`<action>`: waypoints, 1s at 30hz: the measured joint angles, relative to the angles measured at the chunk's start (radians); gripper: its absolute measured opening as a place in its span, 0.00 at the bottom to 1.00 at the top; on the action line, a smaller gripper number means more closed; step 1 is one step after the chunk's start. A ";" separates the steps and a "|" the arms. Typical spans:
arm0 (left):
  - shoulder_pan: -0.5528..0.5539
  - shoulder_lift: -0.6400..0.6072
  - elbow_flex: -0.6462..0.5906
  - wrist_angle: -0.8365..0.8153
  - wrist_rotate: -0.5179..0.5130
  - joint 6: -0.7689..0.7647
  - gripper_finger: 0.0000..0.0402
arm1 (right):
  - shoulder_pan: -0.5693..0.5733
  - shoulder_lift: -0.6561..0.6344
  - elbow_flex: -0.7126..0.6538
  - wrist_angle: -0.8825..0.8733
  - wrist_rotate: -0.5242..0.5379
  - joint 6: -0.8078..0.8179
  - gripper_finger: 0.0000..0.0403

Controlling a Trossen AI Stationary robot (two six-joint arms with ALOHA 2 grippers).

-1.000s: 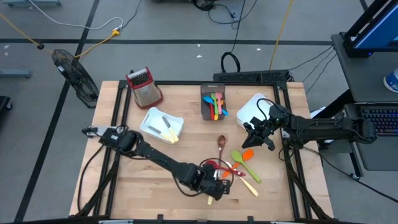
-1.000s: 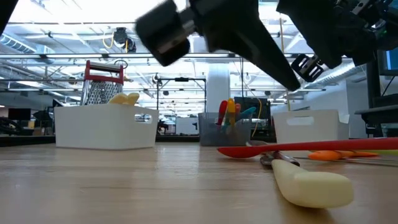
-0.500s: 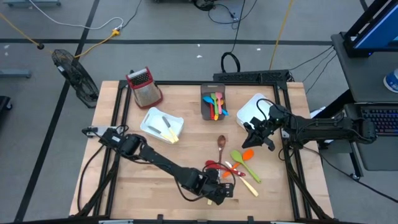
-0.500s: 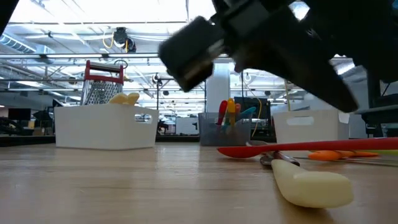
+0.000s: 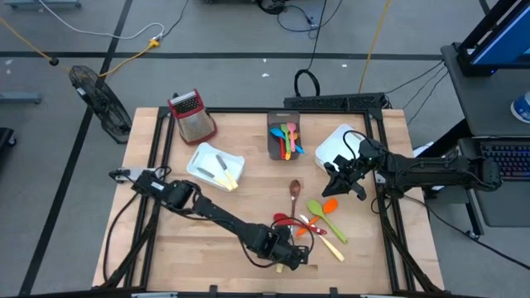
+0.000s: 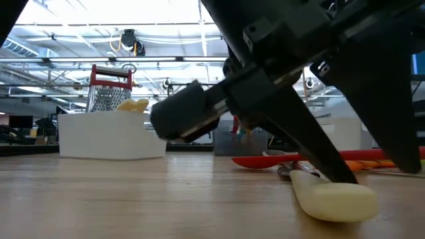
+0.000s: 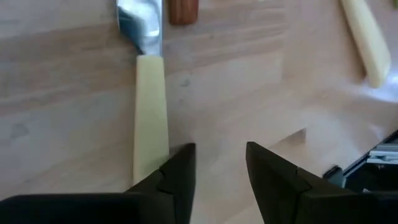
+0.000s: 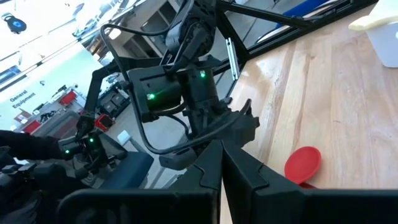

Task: Pick & Place Kitchen Items
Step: Put the yellow knife into the left white bin

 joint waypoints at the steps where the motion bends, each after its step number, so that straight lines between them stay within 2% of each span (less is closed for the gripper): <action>1: 0.000 0.000 0.000 -0.011 -0.002 0.000 0.36 | 0.000 0.000 0.000 0.000 0.000 0.000 0.01; 10: 0.001 -0.007 0.006 -0.199 0.049 -0.021 0.36 | 0.000 0.000 0.000 0.000 0.000 0.001 0.01; 15: 0.000 -0.014 0.006 -0.267 0.034 -0.048 0.36 | 0.000 0.000 0.000 0.000 0.000 0.008 0.01; 19: 0.002 -0.037 0.000 -0.301 -0.010 -0.046 0.36 | 0.000 0.000 0.000 -0.001 0.000 0.009 0.01; 25: 0.008 -0.127 -0.003 -0.270 -0.144 0.020 0.36 | 0.000 0.000 0.000 -0.007 0.000 0.004 0.01; 30: 0.005 -0.189 -0.001 -0.398 -0.229 0.077 0.36 | 0.000 0.000 0.000 -0.008 0.000 0.002 0.01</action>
